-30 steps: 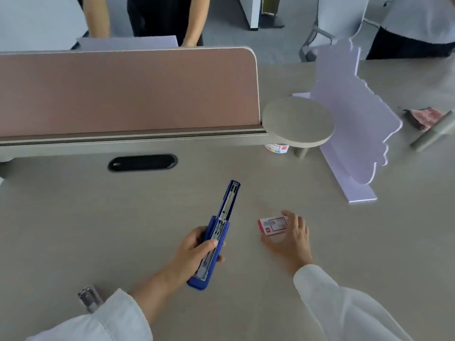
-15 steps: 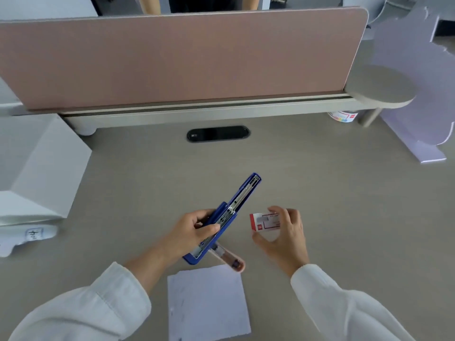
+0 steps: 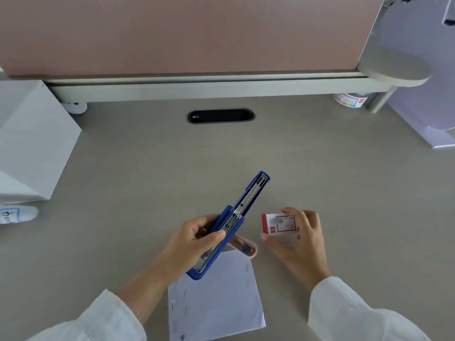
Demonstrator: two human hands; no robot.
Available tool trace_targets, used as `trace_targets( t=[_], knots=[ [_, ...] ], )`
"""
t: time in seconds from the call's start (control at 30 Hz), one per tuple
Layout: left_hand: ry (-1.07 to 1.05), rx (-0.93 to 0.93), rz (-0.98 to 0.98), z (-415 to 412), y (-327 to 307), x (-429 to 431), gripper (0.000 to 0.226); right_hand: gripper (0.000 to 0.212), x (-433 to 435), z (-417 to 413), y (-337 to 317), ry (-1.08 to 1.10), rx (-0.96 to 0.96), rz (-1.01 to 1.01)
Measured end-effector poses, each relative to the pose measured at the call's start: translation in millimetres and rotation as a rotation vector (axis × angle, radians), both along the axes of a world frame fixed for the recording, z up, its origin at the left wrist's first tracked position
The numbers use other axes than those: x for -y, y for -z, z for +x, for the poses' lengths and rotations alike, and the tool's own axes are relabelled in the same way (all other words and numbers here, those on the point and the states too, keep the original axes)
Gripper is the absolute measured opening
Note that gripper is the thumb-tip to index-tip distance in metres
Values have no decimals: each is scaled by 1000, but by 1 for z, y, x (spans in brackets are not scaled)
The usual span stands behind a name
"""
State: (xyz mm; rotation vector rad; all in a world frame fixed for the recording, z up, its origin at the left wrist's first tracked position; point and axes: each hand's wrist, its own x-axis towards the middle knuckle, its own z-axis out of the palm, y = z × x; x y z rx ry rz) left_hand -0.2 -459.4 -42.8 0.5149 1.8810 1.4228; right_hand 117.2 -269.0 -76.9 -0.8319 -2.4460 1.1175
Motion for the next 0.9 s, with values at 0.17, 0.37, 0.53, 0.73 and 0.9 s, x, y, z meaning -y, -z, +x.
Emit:
trace_targets(
  t=[0.17, 0.37, 0.53, 0.73, 0.9],
  knots=[
    [-19, -96, 61, 0, 13, 0, 35, 65, -8, -6, 18, -60, -71, 152],
    [-57, -224, 169, -6, 22, -8, 24, 66, -17, -11, 26, -76, -75, 311],
    [-59, -286, 199, -2, 23, -7, 15, 66, -13, -6, 20, -77, -95, 386],
    [-63, -317, 188, -9, 15, -17, 11, 65, -15, -6, 23, -65, -79, 329],
    [25, -386, 135, -33, 2, -35, 13, 64, -26, -18, 23, -126, -29, 349]
  ],
)
